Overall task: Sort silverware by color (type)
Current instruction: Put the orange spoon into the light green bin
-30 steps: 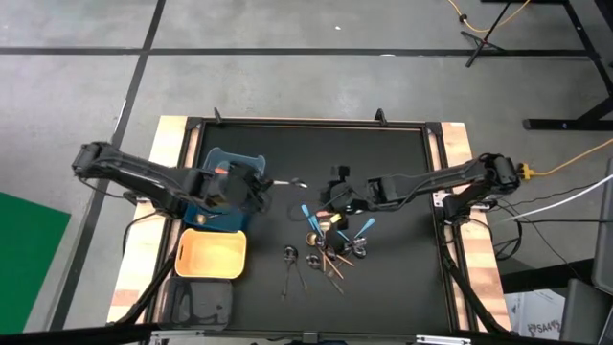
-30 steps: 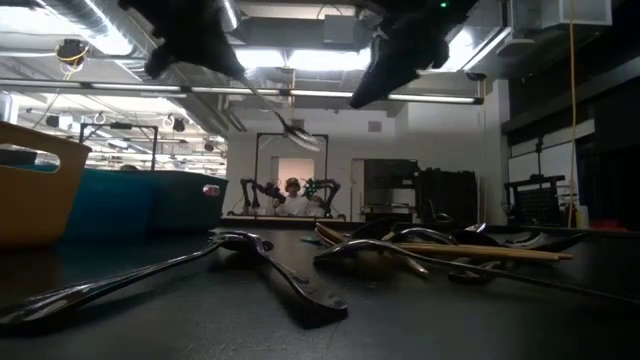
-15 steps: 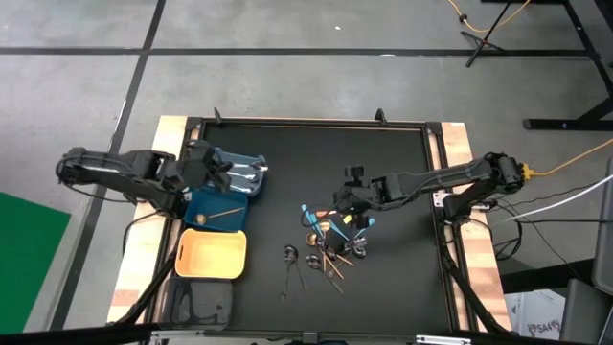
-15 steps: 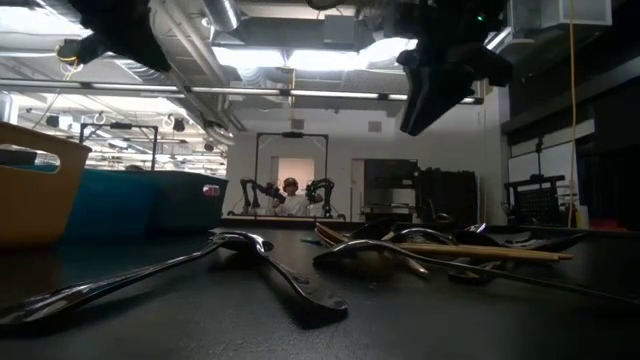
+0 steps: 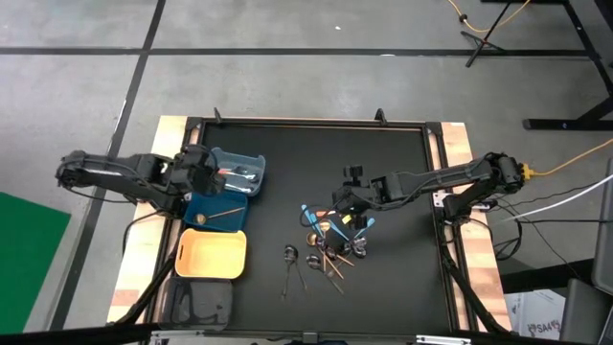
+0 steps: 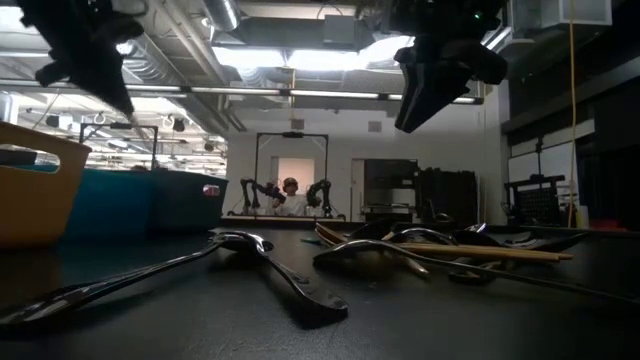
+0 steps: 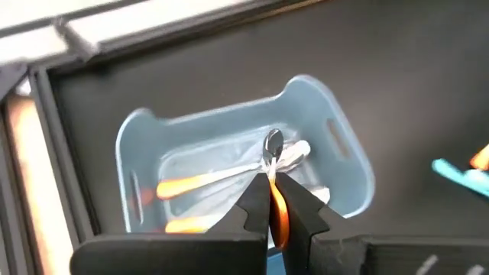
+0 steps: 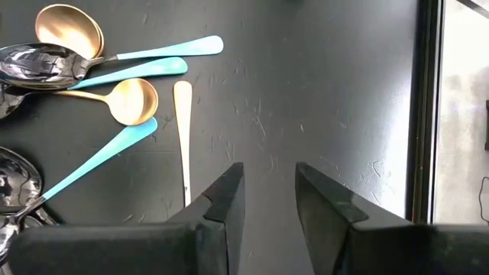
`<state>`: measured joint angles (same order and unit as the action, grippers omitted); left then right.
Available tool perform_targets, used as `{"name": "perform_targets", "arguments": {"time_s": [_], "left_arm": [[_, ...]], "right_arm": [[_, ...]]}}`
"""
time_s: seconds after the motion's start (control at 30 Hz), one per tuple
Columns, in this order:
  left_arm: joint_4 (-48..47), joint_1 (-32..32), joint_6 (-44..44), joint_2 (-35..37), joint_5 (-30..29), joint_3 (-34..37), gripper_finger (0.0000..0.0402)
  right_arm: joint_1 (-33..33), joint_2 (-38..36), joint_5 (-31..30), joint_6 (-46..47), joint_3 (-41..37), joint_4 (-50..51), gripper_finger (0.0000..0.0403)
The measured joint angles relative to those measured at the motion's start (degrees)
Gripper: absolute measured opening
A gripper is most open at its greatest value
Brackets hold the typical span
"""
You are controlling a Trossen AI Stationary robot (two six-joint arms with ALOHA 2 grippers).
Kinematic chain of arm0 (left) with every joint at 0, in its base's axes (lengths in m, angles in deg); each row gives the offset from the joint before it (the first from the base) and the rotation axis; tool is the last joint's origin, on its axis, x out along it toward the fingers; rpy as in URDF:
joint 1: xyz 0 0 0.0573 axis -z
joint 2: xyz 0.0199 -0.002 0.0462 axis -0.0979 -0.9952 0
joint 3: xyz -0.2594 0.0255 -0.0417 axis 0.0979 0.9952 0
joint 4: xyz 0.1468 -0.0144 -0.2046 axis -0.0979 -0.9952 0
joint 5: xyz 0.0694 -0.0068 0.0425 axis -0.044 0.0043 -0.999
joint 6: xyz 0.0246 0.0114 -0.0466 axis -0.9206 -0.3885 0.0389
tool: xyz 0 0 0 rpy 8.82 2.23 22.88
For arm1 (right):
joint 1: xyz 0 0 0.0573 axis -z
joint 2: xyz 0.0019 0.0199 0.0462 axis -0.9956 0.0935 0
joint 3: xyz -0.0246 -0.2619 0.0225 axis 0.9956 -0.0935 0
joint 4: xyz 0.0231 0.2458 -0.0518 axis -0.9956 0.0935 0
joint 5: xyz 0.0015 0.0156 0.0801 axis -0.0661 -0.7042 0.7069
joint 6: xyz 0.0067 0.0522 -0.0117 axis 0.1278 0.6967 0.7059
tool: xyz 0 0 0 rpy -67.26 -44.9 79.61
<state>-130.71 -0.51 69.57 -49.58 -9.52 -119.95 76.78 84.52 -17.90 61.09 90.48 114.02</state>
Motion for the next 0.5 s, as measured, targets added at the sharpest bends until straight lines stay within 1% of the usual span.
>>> {"name": "perform_targets", "arguments": {"time_s": [0.1, 0.27, 0.5], "left_arm": [[0.84, 0.0, 2.24, 0.01, 0.78, 2.73, 0.0003], [2.08, 0.0, 2.59, 0.02, 2.58, 6.01, 0.0004], [3.66, 0.02, 2.66, 0.06, 2.34, 9.3, 0.0004]], "right_arm": [[0.0, 0.0, 0.0, 0.0, -0.02, -0.04, 0.0106], [0.0, 0.0, 0.0, 0.0, -0.02, -0.16, 0.0106], [0.0, 0.0, 0.0, 0.0, -0.04, -2.61, 0.0106]]}}
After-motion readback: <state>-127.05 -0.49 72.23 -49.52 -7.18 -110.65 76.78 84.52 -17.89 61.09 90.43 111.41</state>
